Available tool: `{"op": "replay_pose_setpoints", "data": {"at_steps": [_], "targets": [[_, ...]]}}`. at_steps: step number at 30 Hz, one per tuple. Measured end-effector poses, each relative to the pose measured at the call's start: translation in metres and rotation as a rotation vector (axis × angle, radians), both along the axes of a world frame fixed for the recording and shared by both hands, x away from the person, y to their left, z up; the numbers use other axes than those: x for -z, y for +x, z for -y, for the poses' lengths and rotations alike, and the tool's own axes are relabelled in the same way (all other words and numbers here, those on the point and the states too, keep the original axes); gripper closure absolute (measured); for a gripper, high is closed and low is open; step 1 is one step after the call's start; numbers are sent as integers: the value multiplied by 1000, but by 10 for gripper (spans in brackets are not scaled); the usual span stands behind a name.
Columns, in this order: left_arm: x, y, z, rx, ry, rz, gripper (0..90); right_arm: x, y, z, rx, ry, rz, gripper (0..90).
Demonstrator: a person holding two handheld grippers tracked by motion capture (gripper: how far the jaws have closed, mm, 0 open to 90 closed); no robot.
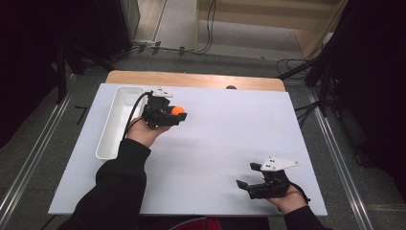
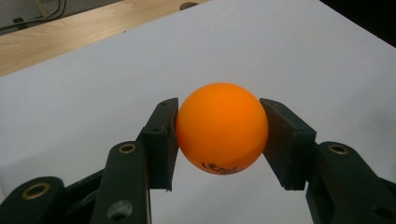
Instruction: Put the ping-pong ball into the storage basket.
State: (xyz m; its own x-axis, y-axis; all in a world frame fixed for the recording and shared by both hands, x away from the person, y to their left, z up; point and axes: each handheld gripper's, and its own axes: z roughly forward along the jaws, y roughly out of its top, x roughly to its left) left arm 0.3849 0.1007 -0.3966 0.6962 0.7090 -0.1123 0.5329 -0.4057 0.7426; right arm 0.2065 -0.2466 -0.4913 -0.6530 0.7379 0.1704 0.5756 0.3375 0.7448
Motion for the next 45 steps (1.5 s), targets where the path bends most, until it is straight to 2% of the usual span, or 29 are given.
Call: {"op": "replay_pose_setpoints", "data": {"at_steps": [10,13,19,45], "targets": [[-6,4,-14,-33,-3,-2,501,0,0,0,0,-4,-3,147],[-6,5,-17,-41,13,0,501,0,0,0,1,-3,-3,147],[-6,6,-21,-55,18,-2,501,0,0,0,0,-4,-3,147],[-16,12,-48,-91,3,-16,501,1,1,0,4,-5,-4,147]]}}
